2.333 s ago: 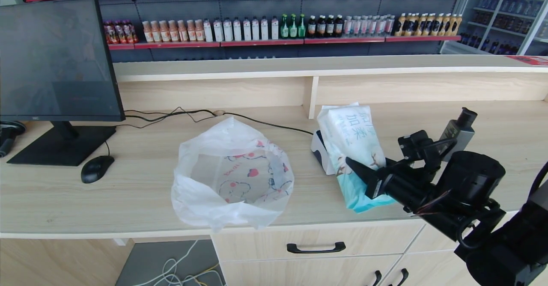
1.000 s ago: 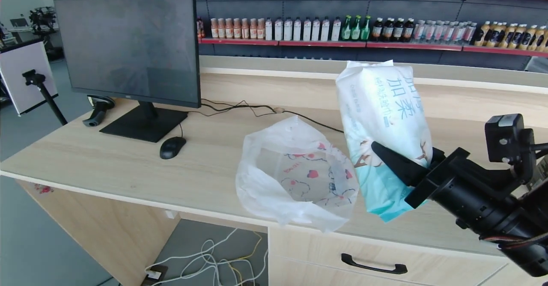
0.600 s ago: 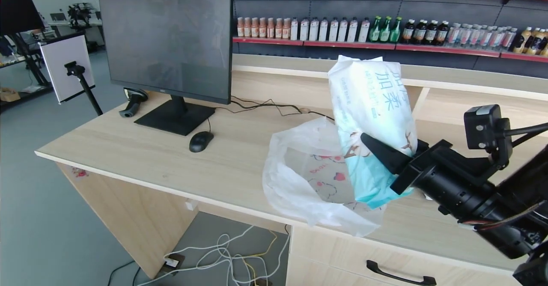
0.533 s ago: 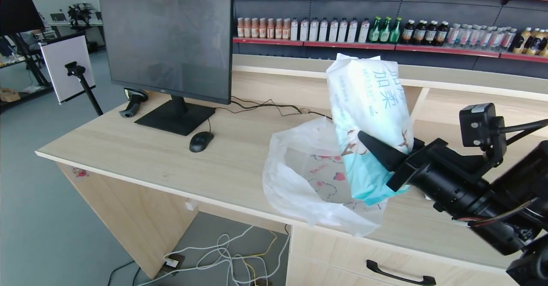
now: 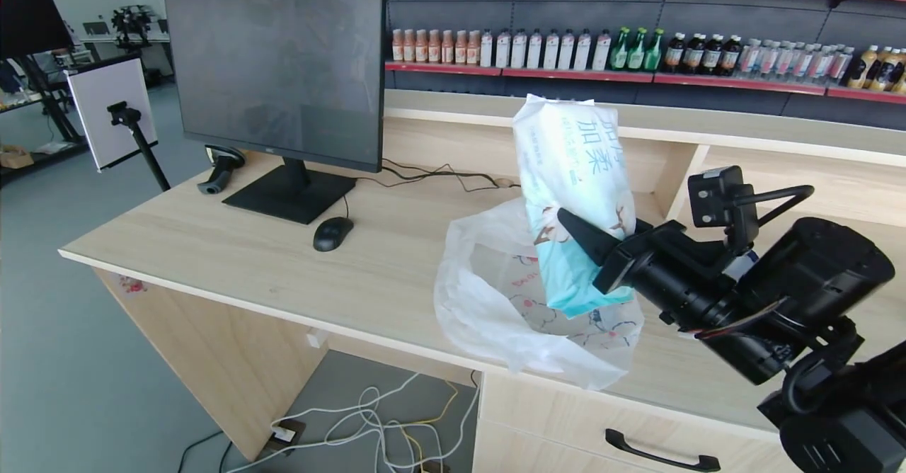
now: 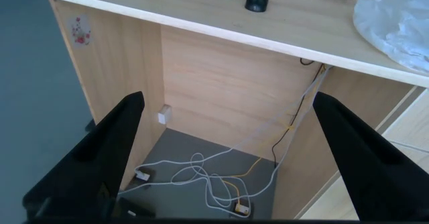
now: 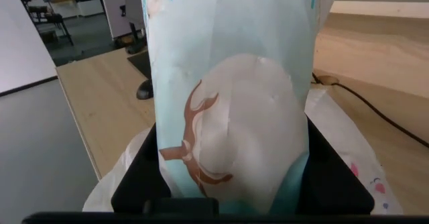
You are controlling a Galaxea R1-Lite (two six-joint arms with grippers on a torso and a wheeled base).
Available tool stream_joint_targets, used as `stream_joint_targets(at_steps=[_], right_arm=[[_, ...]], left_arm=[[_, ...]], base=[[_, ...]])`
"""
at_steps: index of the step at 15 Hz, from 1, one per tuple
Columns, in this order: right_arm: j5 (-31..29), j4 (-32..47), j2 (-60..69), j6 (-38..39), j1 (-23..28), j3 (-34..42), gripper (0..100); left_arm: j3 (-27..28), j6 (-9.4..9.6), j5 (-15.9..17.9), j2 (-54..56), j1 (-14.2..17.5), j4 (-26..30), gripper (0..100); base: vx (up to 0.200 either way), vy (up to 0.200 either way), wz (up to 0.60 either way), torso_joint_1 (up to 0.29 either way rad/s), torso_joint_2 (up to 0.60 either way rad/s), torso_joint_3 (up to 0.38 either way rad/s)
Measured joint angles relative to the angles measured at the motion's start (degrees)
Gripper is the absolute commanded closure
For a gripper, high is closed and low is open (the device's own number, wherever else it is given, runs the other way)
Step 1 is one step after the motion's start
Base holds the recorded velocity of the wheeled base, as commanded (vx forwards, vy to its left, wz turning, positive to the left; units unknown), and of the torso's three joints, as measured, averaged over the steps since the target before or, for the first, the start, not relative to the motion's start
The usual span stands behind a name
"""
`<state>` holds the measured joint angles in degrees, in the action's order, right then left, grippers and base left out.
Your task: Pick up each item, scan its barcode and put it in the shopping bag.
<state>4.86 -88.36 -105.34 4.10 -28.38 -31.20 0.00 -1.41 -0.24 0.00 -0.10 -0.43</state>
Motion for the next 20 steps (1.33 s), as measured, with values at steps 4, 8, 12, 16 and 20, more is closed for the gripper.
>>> stream_joint_targets(at_steps=[4,8,12,16,20], right_arm=[[-6.1,0.1,-3.4,-0.1,-0.2,-4.3,100],[-11.0,0.8,-6.7,-0.4,-3.2,-6.8,100],[-15.0,1.0,-9.6,-0.1,-4.7,-7.6,100],[-15.2,1.0,-11.7,-0.1,-4.2,-5.8,100],[-14.8,1.0,-11.9,0.5,-4.1,-3.7,100]], left_arm=[[0.0,-0.04,0.0,0.0,0.0,0.0,0],[0.0,-0.06,0.0,0.0,0.0,0.0,0],[0.0,-0.04,0.0,0.0,0.0,0.0,0],[0.0,0.02,0.0,0.0,0.0,0.0,0],[0.0,-0.04,0.0,0.0,0.0,0.0,0]], base=[[0.0,0.0,0.0,0.0,0.0,0.0],[0.0,0.0,0.0,0.0,0.0,0.0],[0.0,0.0,0.0,0.0,0.0,0.0],[0.0,0.0,0.0,0.0,0.0,0.0],[0.0,0.0,0.0,0.0,0.0,0.0]])
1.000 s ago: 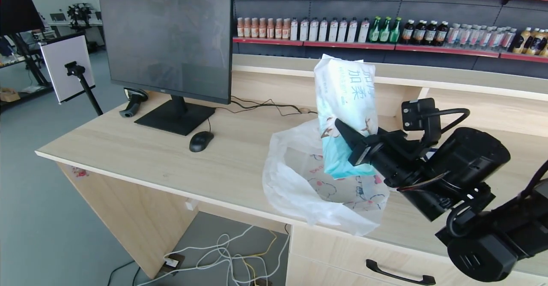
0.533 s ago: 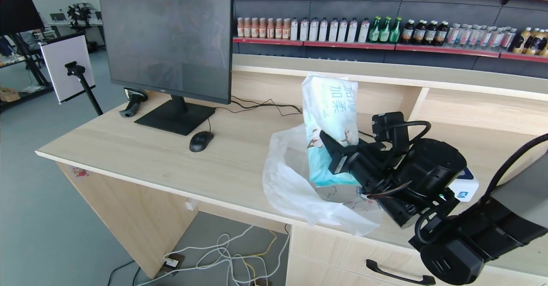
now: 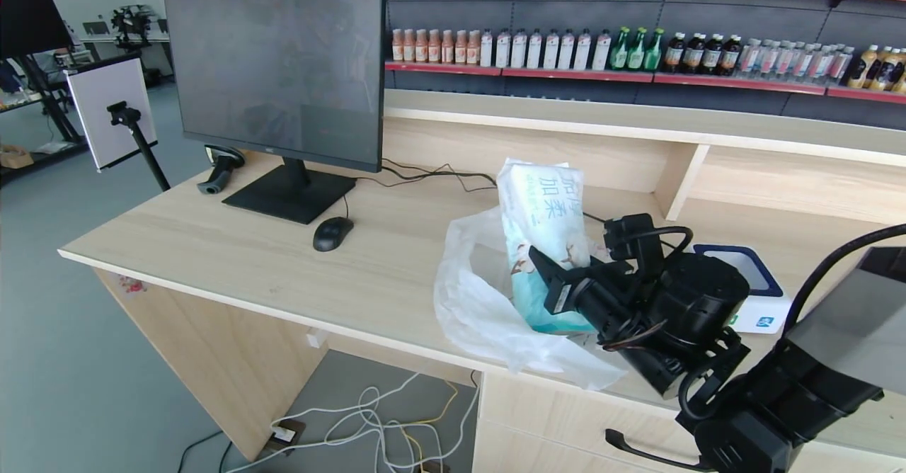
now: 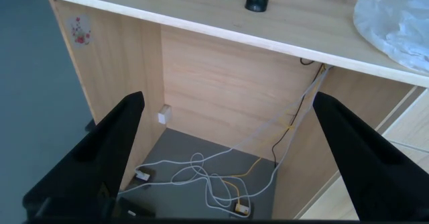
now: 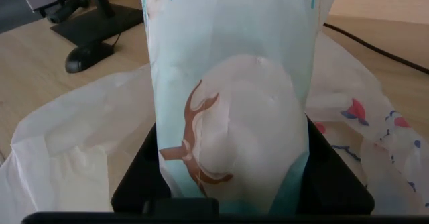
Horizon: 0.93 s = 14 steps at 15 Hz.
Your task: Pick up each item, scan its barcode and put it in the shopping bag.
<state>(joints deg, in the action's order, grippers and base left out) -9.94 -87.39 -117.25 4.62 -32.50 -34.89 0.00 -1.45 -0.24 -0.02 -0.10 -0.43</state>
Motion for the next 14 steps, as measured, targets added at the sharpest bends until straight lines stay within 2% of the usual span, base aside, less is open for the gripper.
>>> stream_joint_targets(at_steps=[14], right_arm=[[-0.2,-0.5,-2.3,1.0,-0.1,2.7,100]], left_arm=[[0.0,-0.02,0.0,0.0,0.0,0.0,0]], base=[[0.0,0.0,0.0,0.0,0.0,0.0]])
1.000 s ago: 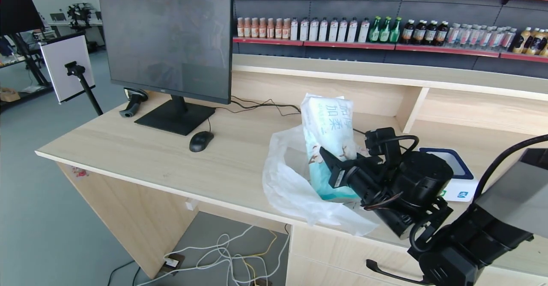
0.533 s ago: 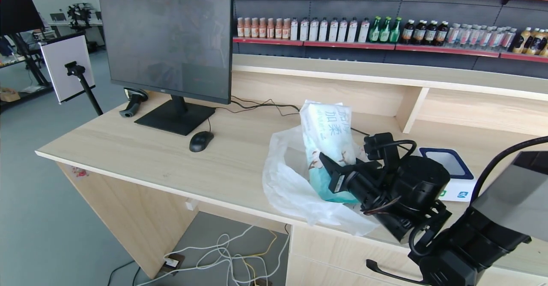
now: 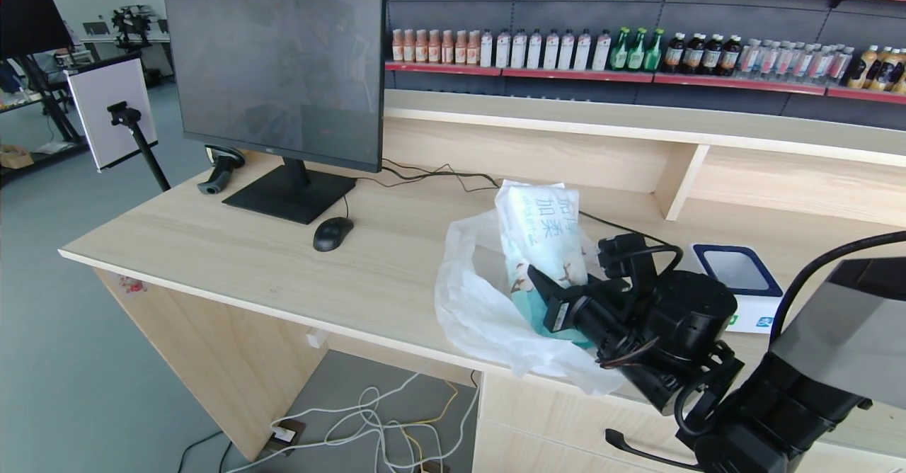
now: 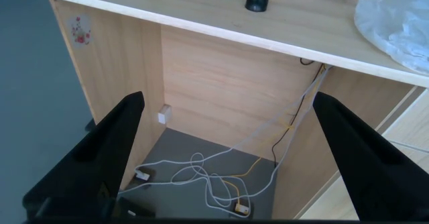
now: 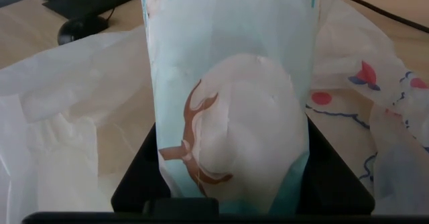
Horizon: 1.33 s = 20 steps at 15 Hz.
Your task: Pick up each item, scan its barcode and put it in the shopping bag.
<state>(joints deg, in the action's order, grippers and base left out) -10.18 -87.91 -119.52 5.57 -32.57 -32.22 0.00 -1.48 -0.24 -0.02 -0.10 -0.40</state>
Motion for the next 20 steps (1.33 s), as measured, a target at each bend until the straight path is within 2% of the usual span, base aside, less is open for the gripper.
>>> stream_joint_targets(at_steps=[6,10,14,17,20], right_arm=[[0.4,1.4,0.0,-1.6,-0.4,-2.9,100],[0.1,1.3,4.0,-2.4,-0.4,0.6,100],[0.0,0.6,5.6,-0.7,-1.0,0.5,100],[-1.0,-1.8,3.8,2.8,-1.3,6.8,100],[-1.7,-2.9,2.1,3.6,-1.4,8.4,100]], left_arm=[[0.0,-0.02,0.0,0.0,0.0,0.1,0],[0.0,0.0,0.0,0.0,0.0,0.2,0],[0.0,0.24,0.0,0.0,0.0,0.2,0],[0.0,0.3,0.0,0.0,0.0,0.2,0],[0.0,0.33,0.0,0.0,0.0,0.3,0]], base=[[0.0,0.0,0.0,0.0,0.0,0.0],[0.0,0.0,0.0,0.0,0.0,0.0],[0.0,0.0,0.0,0.0,0.0,0.0],[0.0,0.0,0.0,0.0,0.0,0.0],[0.0,0.0,0.0,0.0,0.0,0.0]])
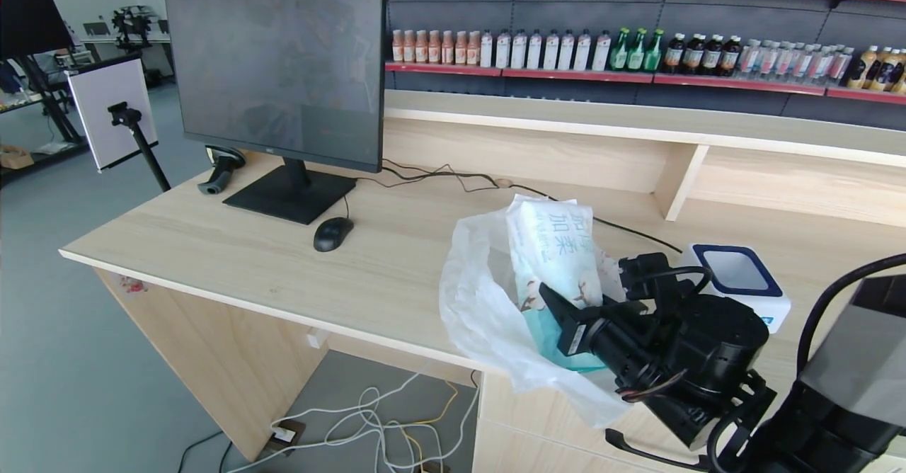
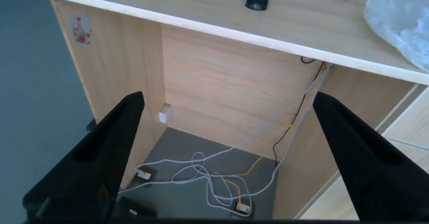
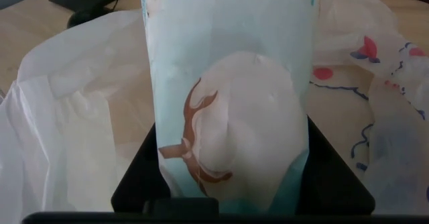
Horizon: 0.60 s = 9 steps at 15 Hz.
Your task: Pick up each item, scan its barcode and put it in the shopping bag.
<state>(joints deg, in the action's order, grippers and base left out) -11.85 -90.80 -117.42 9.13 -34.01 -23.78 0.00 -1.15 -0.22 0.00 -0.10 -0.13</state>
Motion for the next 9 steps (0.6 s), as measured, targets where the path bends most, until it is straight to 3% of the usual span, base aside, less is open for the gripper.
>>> stream_joint_targets(at_steps=[3,4,9], right_arm=[[0.0,0.1,-0.8,0.5,0.0,0.2,100],[0.0,0.2,-0.9,0.5,0.0,0.2,0],[0.0,1.4,-1.7,0.5,0.1,-0.7,0]], left_arm=[[0.0,-0.05,0.0,0.0,0.0,0.0,0],[0.0,-0.02,0.0,0.0,0.0,0.0,0],[0.0,-0.05,0.0,0.0,0.0,0.0,0]], base=[[0.0,0.0,0.0,0.0,0.0,0.0],[0.0,0.0,0.0,0.0,0.0,0.0],[0.0,0.0,0.0,0.0,0.0,0.0]])
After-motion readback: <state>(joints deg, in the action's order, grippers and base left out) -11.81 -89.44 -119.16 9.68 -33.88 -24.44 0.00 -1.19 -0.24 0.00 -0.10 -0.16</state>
